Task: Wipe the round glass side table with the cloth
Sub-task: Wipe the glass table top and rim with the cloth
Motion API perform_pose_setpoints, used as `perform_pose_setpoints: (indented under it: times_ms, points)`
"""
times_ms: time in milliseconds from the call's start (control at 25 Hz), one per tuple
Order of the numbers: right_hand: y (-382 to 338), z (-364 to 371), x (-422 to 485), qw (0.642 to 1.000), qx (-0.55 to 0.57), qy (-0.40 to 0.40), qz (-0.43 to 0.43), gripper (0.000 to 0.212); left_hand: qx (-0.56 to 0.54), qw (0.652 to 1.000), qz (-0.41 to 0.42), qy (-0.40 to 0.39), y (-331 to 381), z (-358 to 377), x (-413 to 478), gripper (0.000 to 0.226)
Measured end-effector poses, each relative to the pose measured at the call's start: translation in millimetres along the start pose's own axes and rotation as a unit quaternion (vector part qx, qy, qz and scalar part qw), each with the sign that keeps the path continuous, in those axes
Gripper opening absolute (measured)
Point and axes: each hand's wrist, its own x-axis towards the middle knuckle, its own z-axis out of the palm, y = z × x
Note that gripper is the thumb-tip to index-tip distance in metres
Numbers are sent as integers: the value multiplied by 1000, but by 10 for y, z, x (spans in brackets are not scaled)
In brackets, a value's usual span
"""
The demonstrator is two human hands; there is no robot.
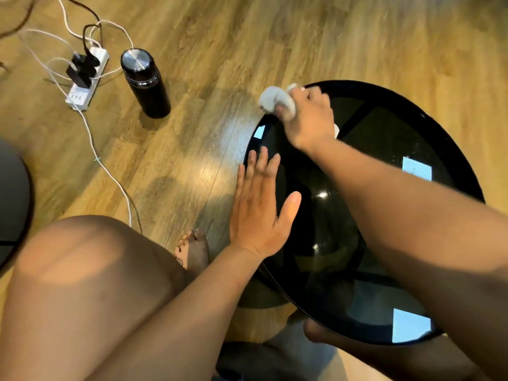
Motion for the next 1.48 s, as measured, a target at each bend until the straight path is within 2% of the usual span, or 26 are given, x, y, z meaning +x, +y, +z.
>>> perform_pose_setpoints:
  times_ms: [200,360,440,560,680,760,840,920,1000,1120,1280,1360,1400,1440,1480]
  points:
    - [-58,-241,-1608,993,69,-5,-98,34,-35,999,1,25,18,-17,-13,69]
    - [252,-535,-2980,982,96,-108,-125,33,-21,1000,17,16,16,-15,-29,66]
    - [425,-580,-2980,972,80,-127,-179,36,-5,1000,22,12,21,-13,-36,67]
    - [460,-474,-2254,966,47,-94,-238,36,4,1000,19,10,17,-5,-36,68]
    - [441,-265,-1123,988,19,-11,-156,45,3,1000,19,7,-3,8,-26,70]
    - [433,-157,-358,995,-8,29,-91,43,0,1000,15,5,3,1,-23,69]
    - [405,-117,216,1000,-23,9,-11,41,2,1000,7,4,9,-1,-14,68]
    - [355,-94,420,999,-13,-14,34,40,-2,1000,-5,8,11,-7,0,67]
    - [275,-106,197,999,-10,-10,29,43,-12,1000,-8,11,14,-19,12,68]
    - [188,-221,-700,999,15,-4,-29,44,-14,1000,-9,11,-9,-12,21,68]
    - [152,-513,-2381,994,50,-51,-86,41,-7,1000,-17,8,-16,-13,23,67]
    - [259,-660,-2792,985,68,-110,-116,39,11,1000,-4,5,29,-32,10,67]
    - [320,-734,-2820,980,117,-128,-95,36,25,1000,3,2,41,-45,6,67]
    - [371,-820,-2771,969,201,-139,-38,30,39,999,8,0,46,-51,0,67]
    - [443,-914,-2712,939,316,-125,52,22,53,999,14,-2,65,-52,-22,65]
